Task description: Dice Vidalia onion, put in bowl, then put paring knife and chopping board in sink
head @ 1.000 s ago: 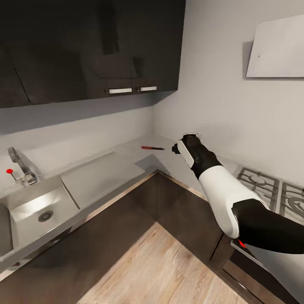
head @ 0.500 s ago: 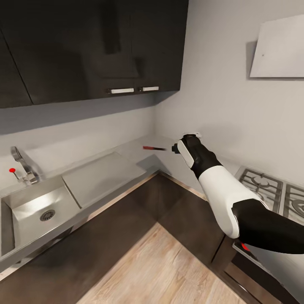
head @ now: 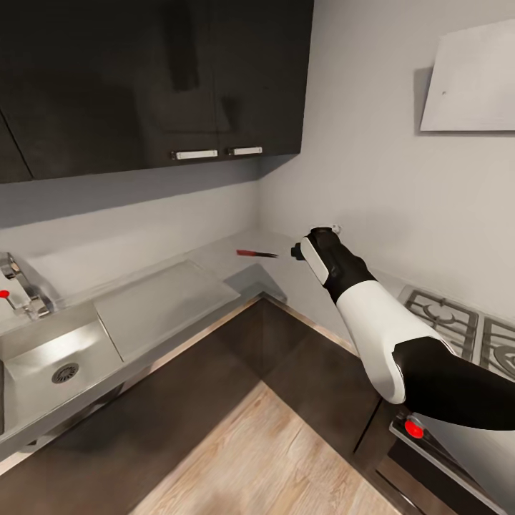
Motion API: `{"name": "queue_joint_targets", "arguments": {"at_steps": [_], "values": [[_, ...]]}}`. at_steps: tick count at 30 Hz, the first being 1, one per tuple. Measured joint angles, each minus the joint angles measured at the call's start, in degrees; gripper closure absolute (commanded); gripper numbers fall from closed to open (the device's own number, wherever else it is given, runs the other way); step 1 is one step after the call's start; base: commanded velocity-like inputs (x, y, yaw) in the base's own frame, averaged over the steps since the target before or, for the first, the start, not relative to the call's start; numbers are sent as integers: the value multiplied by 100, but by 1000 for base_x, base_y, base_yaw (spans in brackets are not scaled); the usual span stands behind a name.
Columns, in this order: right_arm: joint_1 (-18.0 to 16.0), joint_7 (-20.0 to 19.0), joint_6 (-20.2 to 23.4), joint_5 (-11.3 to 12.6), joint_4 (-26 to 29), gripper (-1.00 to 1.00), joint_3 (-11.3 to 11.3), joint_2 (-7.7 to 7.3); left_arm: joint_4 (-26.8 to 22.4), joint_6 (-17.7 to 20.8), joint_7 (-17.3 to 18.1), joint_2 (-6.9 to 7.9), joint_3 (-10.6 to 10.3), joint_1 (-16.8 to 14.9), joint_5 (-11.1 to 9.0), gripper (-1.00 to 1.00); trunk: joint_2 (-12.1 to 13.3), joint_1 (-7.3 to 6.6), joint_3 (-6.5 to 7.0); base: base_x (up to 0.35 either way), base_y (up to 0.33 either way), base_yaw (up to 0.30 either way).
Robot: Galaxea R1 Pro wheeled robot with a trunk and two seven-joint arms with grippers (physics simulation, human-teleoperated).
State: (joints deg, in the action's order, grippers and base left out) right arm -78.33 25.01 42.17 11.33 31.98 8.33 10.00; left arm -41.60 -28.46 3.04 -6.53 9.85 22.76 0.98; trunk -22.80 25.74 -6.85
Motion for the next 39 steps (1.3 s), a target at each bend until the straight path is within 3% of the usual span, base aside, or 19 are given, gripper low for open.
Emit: {"name": "queue_joint_targets", "arguments": {"at_steps": [18, 24, 39], "values": [[0, 23, -7, -10, 31, -100, 0, 0, 228, 254, -33, 19, -10, 0, -3, -100, 0, 0, 0, 0, 0, 0], [0, 27, -11, 2, 34, -100, 1, 0, 244, 291, -31, 95, -12, 6, -9, -100, 0, 0, 0, 20, 0, 0], [0, 12, -8, -7, 35, -100, 0, 0, 670, 319, -26, 106, 27, 8, -19, -100, -1, -3, 0, 281, 0, 0]]}}
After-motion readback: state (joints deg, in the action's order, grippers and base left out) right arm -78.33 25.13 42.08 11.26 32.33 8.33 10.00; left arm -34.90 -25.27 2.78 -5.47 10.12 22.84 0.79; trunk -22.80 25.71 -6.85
